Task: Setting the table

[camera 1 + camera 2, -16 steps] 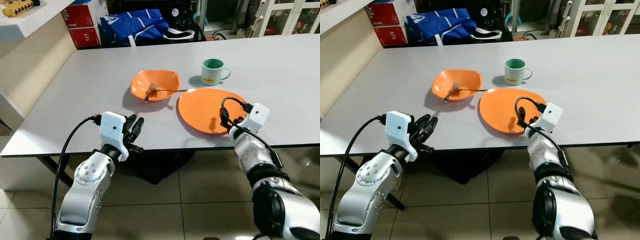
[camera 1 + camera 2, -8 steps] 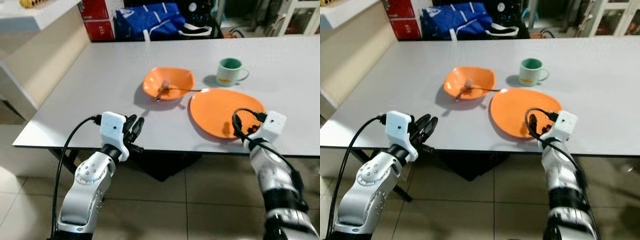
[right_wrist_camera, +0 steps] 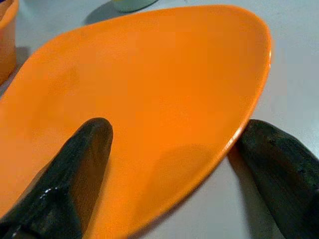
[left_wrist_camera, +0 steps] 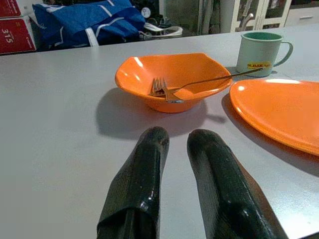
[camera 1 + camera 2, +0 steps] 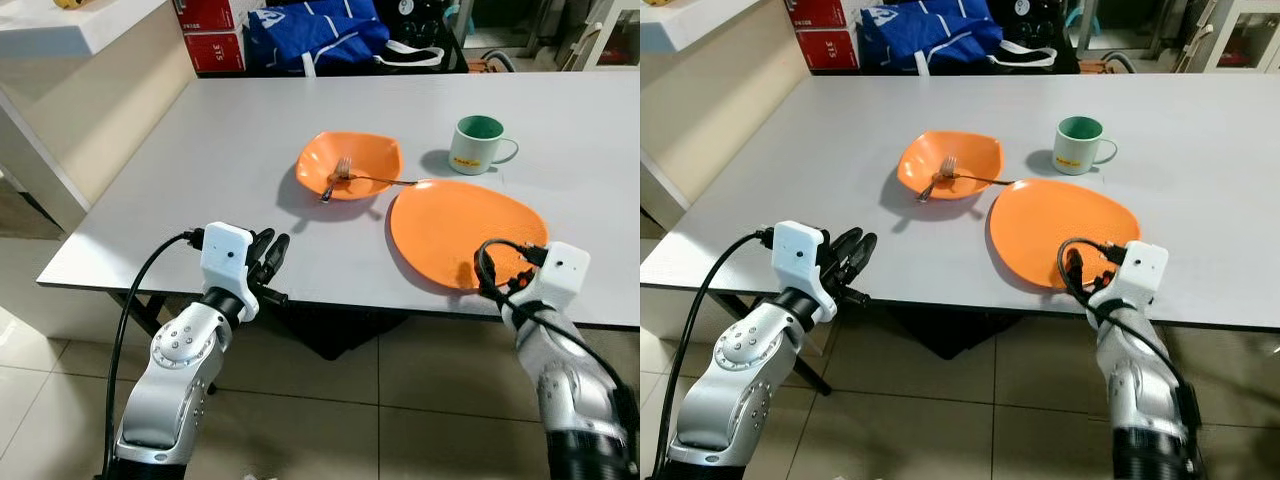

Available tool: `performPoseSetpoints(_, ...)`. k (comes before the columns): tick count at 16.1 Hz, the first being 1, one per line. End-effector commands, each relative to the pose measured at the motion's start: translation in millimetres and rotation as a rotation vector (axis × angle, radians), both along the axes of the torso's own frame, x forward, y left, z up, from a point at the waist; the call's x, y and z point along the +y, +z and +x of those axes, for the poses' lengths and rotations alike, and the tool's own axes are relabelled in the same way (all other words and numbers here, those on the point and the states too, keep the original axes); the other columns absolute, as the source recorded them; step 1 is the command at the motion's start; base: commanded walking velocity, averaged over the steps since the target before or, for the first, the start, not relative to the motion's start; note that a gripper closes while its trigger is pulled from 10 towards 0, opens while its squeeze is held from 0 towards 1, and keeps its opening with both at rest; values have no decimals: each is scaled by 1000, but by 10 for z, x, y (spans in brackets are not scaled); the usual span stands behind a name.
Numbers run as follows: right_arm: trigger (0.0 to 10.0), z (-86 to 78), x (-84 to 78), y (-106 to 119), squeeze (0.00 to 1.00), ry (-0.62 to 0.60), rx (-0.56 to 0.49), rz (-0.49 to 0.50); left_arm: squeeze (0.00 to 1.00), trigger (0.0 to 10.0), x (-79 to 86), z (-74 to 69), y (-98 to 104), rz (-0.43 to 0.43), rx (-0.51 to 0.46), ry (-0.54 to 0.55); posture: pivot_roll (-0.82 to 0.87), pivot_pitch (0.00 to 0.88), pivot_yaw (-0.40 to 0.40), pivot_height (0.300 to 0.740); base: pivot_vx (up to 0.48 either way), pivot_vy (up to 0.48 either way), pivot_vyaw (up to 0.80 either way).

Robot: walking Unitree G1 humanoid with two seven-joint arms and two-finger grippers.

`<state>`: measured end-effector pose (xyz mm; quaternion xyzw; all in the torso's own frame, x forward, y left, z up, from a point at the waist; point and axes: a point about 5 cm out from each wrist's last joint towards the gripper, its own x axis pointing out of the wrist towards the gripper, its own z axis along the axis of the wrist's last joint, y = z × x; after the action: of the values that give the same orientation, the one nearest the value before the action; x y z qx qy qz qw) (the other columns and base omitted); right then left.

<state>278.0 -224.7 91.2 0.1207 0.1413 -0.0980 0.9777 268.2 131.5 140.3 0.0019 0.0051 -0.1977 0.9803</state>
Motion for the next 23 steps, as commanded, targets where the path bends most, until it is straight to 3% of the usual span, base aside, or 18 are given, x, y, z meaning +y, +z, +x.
performPoseSetpoints(1, 10000, -144, 38, -258, 0, 1, 145, 9, 0, 10000, 15, 22, -4, 3, 1, -1, -264, 46, 138, 740, 0, 0, 0)
performPoseSetpoints(5, 10000, -45, 83, -27, 0, 35, 44, -161, 0, 10000, 4, 31, -1, 1, -4, 0, -259, 43, 135, 740, 0, 0, 0)
performPoseSetpoints(14, 10000, -204, 93, 99, 0, 50, 23, -209, 0, 10000, 28, 26, -9, 3, -2, 6, -262, 43, 132, 740, 0, 0, 0)
performPoseSetpoints(17, 10000, -108, 183, 126, 0, 67, 0, -206, 0, 10000, 13, 32, -6, -1, -4, 5, -257, 41, 130, 740, 0, 0, 0)
performPoseSetpoints(18, 10000, 8, 246, 132, 0, 87, -18, -211, 0, 10000, 10, 32, -4, -2, -5, 7, -253, 41, 130, 740, 0, 0, 0)
performPoseSetpoints(23, 10000, 325, 225, 145, 0, 78, -39, -224, 0, 10000, 24, 24, 5, 2, -7, 13, -226, 44, 128, 740, 0, 0, 0)
